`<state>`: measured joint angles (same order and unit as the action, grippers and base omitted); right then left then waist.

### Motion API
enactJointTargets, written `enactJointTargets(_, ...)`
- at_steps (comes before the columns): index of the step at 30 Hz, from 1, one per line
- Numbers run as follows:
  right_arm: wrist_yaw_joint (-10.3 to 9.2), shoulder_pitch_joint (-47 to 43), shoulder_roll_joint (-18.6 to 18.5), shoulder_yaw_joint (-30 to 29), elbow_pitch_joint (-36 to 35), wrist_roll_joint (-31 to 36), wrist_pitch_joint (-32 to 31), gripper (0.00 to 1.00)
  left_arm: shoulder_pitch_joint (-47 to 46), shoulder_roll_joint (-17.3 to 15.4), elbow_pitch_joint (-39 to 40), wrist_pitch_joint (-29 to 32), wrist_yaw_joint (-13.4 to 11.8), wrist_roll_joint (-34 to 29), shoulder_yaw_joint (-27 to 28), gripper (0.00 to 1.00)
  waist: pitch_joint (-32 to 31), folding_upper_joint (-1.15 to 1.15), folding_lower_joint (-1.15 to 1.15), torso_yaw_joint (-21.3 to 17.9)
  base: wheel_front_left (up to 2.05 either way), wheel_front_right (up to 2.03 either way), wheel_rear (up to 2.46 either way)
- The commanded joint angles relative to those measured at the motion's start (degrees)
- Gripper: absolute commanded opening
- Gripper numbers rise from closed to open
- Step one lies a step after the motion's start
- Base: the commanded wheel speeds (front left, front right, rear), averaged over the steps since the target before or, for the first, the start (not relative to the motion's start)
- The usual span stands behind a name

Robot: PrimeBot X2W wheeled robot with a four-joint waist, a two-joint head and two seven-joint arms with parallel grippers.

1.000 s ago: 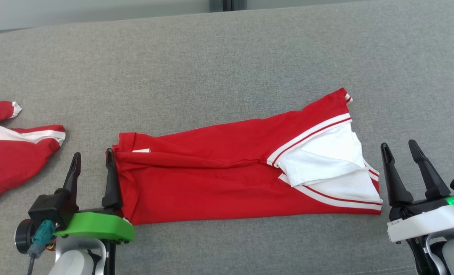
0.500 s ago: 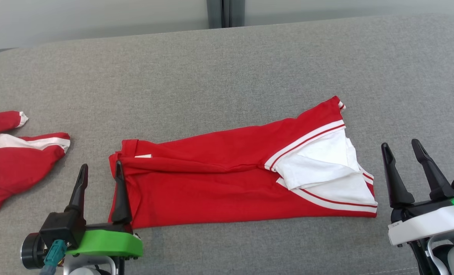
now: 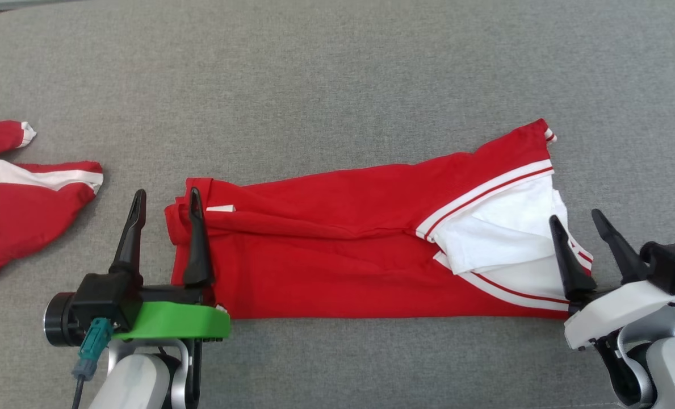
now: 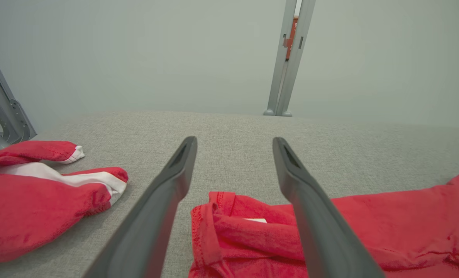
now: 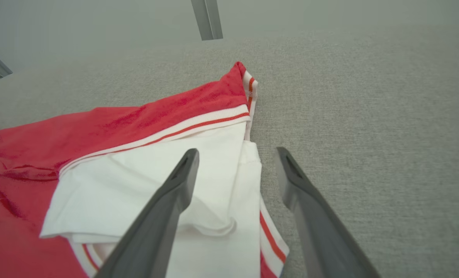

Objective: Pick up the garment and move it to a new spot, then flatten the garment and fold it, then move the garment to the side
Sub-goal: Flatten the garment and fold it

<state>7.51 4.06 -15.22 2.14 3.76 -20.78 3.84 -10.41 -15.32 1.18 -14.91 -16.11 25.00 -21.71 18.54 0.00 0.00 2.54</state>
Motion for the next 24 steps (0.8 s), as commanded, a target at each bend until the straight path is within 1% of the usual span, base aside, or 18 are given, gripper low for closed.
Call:
enactJointTargets(1,-0.05,1.7,-0.3,1.0,2.6,-0.4,0.3,1.00,-1.4,0.4,-0.3,-0.2,0.6,-0.3,0.2,1.00,2.6,0.00,0.00,2.2,0.00,0.00,0.00)
enactJointTargets(7,-0.05,5.7,0.1,3.6,12.8,-2.0,1.6,1.00,-2.5,1.7,-0.9,-0.3,1.8,-1.6,0.8,1.00,3.2,0.00,0.00,3.1,0.00,0.00,0.00)
enactJointTargets(10,-0.05,6.0,0.3,5.3,16.9,-3.2,0.0,1.00,-2.4,2.3,-1.0,-0.3,2.3,-2.2,1.4,1.00,3.0,0.00,0.00,3.2,0.00,0.00,0.00)
enactJointTargets(11,-0.04,6.1,0.2,6.4,17.8,-4.1,-0.8,0.55,-2.2,2.5,-1.1,-0.3,2.4,-2.4,1.8,1.00,2.8,0.00,0.00,3.1,0.00,0.00,0.00)
enactJointTargets(12,-0.03,6.1,0.2,7.4,18.3,-4.7,-1.1,0.19,-2.0,2.6,-1.1,-0.3,2.5,-2.5,2.0,1.00,2.5,0.00,0.00,3.1,0.00,0.00,0.00)
enactJointTargets(13,0.00,6.1,0.1,8.3,18.4,-5.5,-1.2,0.00,-1.7,2.7,-1.2,-0.3,2.7,-2.6,2.3,1.00,2.2,0.00,0.00,3.0,0.00,0.00,0.00)
enactJointTargets(19,-0.03,6.0,-2.7,8.2,16.6,-7.4,2.7,0.00,0.0,3.1,-1.5,-0.3,3.1,-3.3,3.7,1.00,-0.2,0.00,0.00,1.8,0.00,0.00,0.00)
enactJointTargets(24,-0.08,4.3,-6.3,4.7,16.3,-8.3,4.0,0.00,1.3,3.5,-1.7,-0.3,3.5,-3.6,4.2,1.00,-2.4,0.00,0.00,0.8,0.00,0.00,0.00)
